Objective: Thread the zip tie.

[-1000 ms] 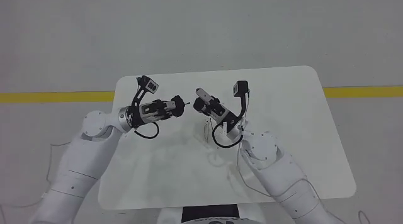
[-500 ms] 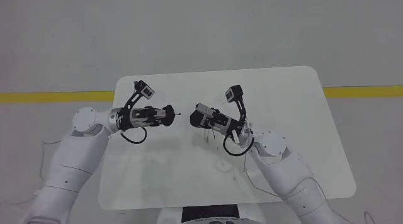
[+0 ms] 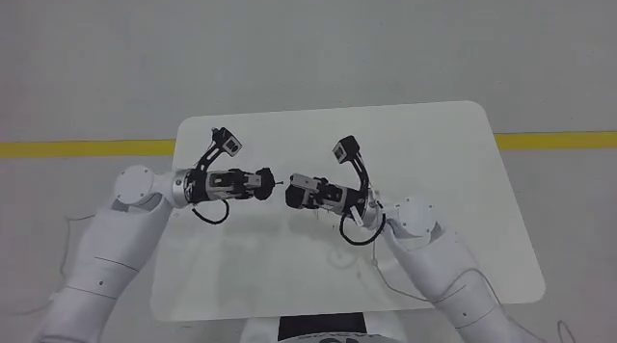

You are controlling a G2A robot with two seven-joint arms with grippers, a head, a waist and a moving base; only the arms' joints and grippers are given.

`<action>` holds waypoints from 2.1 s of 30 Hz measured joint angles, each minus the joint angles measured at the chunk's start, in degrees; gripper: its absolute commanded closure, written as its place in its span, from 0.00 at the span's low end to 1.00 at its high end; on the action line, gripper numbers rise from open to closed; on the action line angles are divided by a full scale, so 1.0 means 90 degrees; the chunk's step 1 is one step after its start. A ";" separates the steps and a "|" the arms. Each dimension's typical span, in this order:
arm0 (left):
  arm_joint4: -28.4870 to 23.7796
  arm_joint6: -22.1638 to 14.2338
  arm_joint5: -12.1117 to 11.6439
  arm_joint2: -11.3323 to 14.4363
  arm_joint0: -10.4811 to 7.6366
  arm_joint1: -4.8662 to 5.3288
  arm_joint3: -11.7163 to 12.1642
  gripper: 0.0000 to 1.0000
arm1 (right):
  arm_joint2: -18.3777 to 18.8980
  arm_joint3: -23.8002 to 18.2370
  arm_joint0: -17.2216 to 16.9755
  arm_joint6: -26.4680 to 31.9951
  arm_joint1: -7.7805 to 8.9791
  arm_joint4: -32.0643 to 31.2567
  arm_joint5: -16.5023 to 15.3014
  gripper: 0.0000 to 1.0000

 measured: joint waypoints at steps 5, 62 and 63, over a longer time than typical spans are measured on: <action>0.0331 -0.0118 -0.0156 0.0124 0.0001 0.0150 -0.0237 1.00 | 0.0123 0.0286 0.0119 0.0773 0.0045 0.0756 0.0109 0.00; 0.0396 -0.0024 -0.0545 0.0465 -0.0019 0.0408 -0.0282 1.00 | -0.0228 0.0605 0.0206 0.0640 0.0166 0.0437 -0.0314 0.79; 0.0396 -0.0024 -0.0545 0.0465 -0.0019 0.0408 -0.0282 1.00 | -0.0239 0.0606 0.0208 0.0625 0.0167 0.0433 -0.0326 0.81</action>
